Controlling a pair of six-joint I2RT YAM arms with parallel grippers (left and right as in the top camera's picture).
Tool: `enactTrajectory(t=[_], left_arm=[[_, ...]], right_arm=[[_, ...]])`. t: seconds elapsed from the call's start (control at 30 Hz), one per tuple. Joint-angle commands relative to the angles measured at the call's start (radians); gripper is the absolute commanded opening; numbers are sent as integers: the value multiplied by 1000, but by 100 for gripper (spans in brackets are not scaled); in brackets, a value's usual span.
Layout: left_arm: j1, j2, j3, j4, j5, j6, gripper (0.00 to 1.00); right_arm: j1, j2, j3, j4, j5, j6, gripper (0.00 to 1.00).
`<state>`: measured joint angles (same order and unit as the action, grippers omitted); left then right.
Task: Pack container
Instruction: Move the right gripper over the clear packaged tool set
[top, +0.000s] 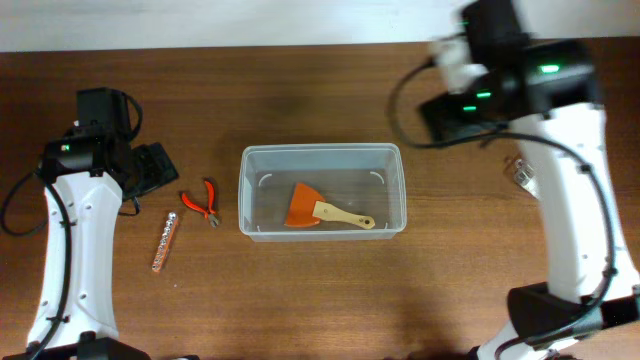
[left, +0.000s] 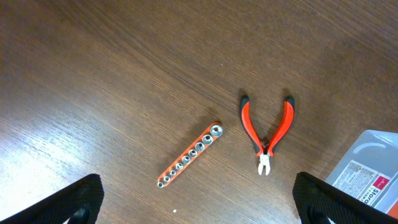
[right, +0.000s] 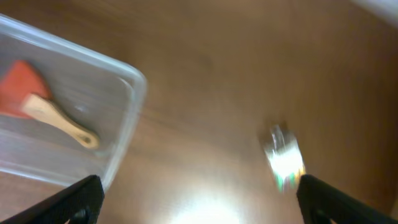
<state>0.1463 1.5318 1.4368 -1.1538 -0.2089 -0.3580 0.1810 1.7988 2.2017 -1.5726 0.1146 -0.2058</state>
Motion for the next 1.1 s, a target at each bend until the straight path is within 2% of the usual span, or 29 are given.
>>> enactTrajectory(t=[0.0,0.27,0.43,0.5,0.6,0.67,0.83,0.9,0.97,1.07], left_arm=[[3,-4,2,5,4,16,99],[3,-4,2,5,5,16,99],[3,-4,2,-6,19,15,99],[3,-4,2,-6,31,15,99],[3,-4,2,-6,34,15,99],[3,-4,2,-9,34,15,99],[3,-4,2,-8,29,16,99],[3,-4,2,-8,29,16,99],[3,-4,2,-8,29,16,99],[3,-4,2,-3,20,16,99]], right_arm=[[-135,-14,5,-89,-108,99,99],[-429,-209,-114,-126,-181,190,99],[-745,-368,-209,-126,-156,169,99],[-898,-395,-232,-116,-173,171,99],[-1052,-395,-257,-72,-237,152,99],[-1117,-377,-284,-33,-342,69,99],[-1116,-307,-296,47,-461,-107,99],[-1099,-276,-296,83,-566,-259,99],[-1061,-245,-296,89,-709,-522,99],[-978,-184,-296,124,-700,-807,99]])
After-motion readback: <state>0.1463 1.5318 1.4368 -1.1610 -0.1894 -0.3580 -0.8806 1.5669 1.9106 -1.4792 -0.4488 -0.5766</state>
